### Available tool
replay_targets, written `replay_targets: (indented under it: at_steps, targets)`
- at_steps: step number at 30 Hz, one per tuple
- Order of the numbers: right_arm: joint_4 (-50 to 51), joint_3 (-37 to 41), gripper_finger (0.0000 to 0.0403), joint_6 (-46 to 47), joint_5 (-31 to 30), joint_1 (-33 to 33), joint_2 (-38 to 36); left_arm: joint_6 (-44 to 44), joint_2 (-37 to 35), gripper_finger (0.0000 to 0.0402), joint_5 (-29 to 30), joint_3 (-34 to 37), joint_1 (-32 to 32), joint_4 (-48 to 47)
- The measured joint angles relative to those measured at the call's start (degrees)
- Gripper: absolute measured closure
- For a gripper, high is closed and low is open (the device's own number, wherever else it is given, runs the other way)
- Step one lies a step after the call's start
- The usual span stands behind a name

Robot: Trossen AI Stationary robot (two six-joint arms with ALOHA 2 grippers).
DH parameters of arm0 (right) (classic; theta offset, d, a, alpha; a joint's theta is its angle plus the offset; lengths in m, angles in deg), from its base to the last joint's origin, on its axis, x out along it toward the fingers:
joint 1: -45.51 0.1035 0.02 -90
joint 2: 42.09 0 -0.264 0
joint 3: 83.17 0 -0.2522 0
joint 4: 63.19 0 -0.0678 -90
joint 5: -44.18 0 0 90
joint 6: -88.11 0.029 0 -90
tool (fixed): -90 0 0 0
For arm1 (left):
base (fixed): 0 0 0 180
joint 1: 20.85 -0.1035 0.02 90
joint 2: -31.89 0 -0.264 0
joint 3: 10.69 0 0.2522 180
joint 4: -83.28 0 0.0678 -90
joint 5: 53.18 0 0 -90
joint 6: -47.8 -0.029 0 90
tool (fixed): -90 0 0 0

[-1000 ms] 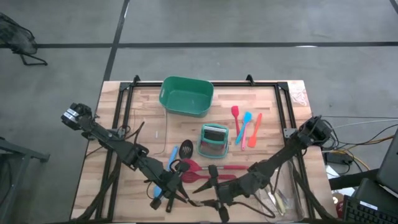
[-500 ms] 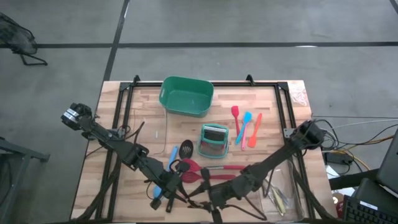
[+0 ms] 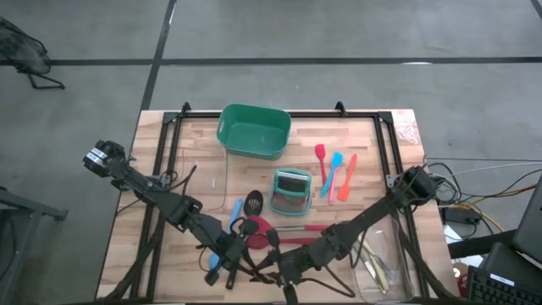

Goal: Pick & Place Kitchen Items
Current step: Put the orange table knife into the bottom transparent bin

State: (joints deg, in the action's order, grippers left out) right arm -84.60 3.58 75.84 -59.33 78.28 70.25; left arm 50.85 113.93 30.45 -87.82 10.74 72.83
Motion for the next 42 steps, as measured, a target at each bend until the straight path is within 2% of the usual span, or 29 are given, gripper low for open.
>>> replay_targets:
  at_steps: [5,10,14,20,23,26,30,34,42]
  targets:
    - [0.4,-0.1,0.0381,-0.1,0.3,0.0,0.0,-0.2,0.0,0.0357,-0.2,0.0,0.0,0.1]
    - [1.8,0.0,0.0386,0.7,0.3,0.0,-0.6,-0.2,0.0,0.0354,0.2,0.0,0.0,0.1]
    - [8.1,0.0,0.0387,5.0,-0.1,0.4,-3.5,0.2,0.0,0.0344,1.8,0.0,0.0,0.6]
    - [20.4,0.1,0.0388,14.8,1.3,1.8,-8.4,-1.4,-0.1,0.0294,7.3,-0.4,0.0,0.3]
    - [27.2,0.1,0.0388,20.5,0.6,2.5,-11.5,-2.9,-0.6,0.0274,8.2,-0.5,0.0,0.2]
    - [33.2,0.1,0.0388,27.6,-0.3,3.6,-14.6,-4.6,-1.1,0.0266,8.8,-0.4,0.0,0.3]
    - [43.5,0.1,0.0389,41.0,-0.4,5.3,-19.1,-4.9,-1.1,0.0265,13.0,-0.3,0.0,0.2]
    - [56.9,0.1,0.0389,56.6,-4.1,7.3,-23.6,-6.3,-1.0,0.0266,17.0,0.3,0.0,2.5]
    - [85.1,0.1,0.0389,91.0,-4.8,14.9,-28.5,-6.8,-0.9,0.0266,17.0,3.0,-0.1,5.7]
